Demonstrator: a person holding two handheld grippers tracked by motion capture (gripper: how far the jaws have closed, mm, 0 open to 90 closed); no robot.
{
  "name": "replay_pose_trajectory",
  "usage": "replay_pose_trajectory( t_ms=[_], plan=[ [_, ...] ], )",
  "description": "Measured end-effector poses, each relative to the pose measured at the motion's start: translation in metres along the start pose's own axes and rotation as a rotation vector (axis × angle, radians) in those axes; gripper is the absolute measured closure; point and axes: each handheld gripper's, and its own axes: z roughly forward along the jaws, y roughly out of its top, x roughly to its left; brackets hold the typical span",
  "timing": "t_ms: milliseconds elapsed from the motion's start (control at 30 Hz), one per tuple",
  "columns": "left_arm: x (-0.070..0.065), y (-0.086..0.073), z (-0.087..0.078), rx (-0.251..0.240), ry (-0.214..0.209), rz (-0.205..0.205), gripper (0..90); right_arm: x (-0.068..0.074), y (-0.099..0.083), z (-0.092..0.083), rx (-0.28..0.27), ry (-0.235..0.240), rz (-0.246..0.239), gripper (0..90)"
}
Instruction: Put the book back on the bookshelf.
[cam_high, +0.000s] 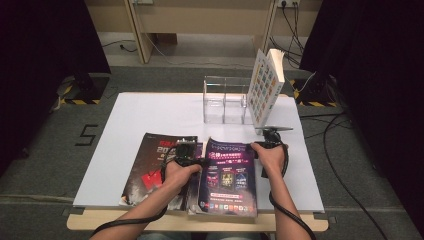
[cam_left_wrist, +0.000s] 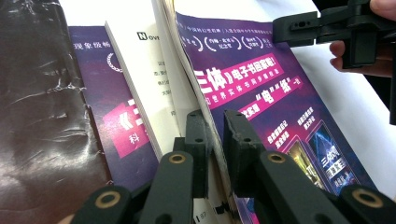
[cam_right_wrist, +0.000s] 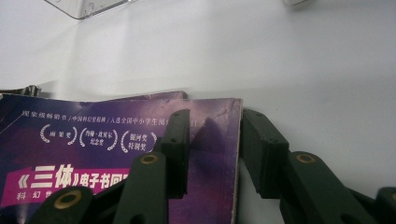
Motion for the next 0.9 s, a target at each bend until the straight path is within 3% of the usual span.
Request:
replay_pose_trajectory(
  t_ms=[167,433,633,800,867,900],
  plan=[
    [-0.0003,0.0001,0.0,0.001,0.002,0.003,80.0,-0.0056,-0.0005,0.0005,0.001,0.034,0.035,64.9],
    [-0.0013,0.0008,0.0004,0.004,0.008,0.001,80.0,-0.0033,-0.001,0.0,0.004,0.02,0.06,66.7],
    [-0.0013,0.0013,0.0003,0.008,0.009,0.003,80.0,-0.0002,-0.0007,-0.0039,-0.004,-0.003,0.021,72.0],
    [-0.0008,0.0012,0.0002,0.007,0.008,-0.003,79.9,0.0007,-0.002,-0.0065,-0.022,0.001,0.017,73.0],
    [-0.0008,0.0013,0.0003,0.008,0.008,-0.003,79.9,-0.0033,-0.0041,-0.0074,-0.032,0.037,0.071,72.6],
    [-0.0008,0.0014,0.0003,0.008,0.008,-0.002,79.9,-0.0054,-0.0045,-0.0073,-0.027,0.046,0.076,72.2]
  ],
)
